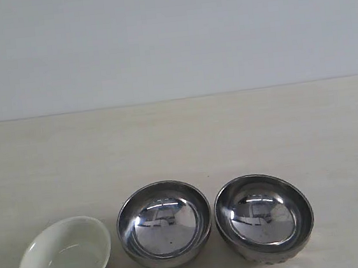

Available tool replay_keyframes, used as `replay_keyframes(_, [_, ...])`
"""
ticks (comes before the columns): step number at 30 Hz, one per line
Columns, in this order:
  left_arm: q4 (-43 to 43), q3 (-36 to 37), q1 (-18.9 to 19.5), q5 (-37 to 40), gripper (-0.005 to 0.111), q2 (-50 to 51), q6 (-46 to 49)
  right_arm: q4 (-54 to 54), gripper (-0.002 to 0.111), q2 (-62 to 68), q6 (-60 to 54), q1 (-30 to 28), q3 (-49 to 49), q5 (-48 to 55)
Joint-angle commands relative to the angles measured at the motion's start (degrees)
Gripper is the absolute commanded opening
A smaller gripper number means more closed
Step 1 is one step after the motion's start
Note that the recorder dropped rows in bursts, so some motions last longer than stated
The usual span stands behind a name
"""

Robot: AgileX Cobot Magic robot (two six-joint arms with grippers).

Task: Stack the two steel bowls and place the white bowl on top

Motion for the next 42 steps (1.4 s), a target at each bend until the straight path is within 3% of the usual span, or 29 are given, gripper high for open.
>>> replay_keyframes(1, [0.10,0.22,0.15,-0.16,0.004,-0.15,-0.05,-0.30,0.000,-0.29,-0.04,-0.44,0.02,-0.25])
replay_keyframes(17, [0.10,0.22,0.15,-0.16,0.004,-0.15,-0.05,0.03,0.000,-0.29,0.30,-0.44,0.02,-0.05])
replay_keyframes(30, [0.10,0.22,0.15,-0.16,0.004,-0.15,-0.05,26.56,0.000,-0.29,27.43,-0.44,0.02,0.12])
replay_keyframes(42, [0.10,0.22,0.15,-0.16,0.004,-0.15,-0.05,27.13,0.000,-0.29,27.67,-0.44,0.02,-2.26])
